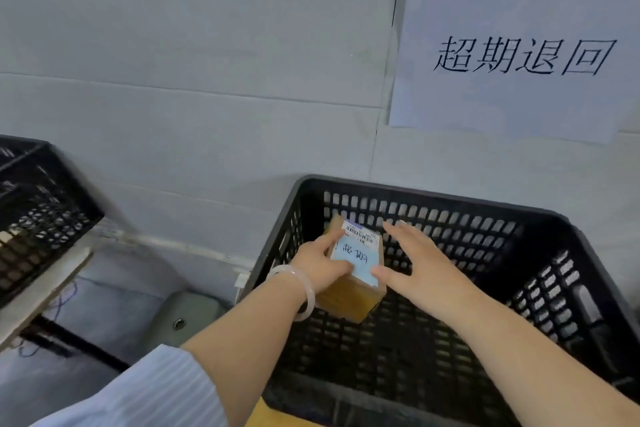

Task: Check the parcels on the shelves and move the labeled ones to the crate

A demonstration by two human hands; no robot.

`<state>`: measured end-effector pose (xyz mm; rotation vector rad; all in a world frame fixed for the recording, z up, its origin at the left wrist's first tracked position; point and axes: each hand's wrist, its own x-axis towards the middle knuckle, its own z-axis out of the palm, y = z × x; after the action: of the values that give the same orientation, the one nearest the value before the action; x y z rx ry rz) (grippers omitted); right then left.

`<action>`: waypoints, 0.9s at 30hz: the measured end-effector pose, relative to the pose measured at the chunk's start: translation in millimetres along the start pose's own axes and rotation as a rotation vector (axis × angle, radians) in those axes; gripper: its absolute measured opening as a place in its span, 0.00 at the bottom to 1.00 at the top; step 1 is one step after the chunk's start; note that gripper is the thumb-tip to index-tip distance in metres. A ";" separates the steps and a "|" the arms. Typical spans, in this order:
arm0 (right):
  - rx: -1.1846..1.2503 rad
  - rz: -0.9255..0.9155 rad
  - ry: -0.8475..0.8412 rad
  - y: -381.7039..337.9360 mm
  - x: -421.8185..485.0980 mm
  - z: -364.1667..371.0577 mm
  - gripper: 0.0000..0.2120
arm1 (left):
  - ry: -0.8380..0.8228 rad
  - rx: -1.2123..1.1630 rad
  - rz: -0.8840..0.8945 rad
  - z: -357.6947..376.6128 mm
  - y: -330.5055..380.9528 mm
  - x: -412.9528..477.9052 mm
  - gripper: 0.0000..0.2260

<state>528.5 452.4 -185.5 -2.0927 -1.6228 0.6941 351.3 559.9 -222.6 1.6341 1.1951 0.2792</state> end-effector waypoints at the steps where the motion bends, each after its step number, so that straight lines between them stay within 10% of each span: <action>1: -0.023 0.014 -0.031 7.4 9.5 2.0 0.40 | -0.009 0.004 -0.023 2.7 -2.0 11.1 0.31; 27: 0.283 0.401 -0.398 66.7 78.5 102.5 0.42 | -0.138 0.563 -0.174 33.6 -61.2 74.7 0.45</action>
<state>533.7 513.5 -317.2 -2.1758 -1.1862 1.4604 375.4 597.2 -314.7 1.9686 1.3746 -0.3059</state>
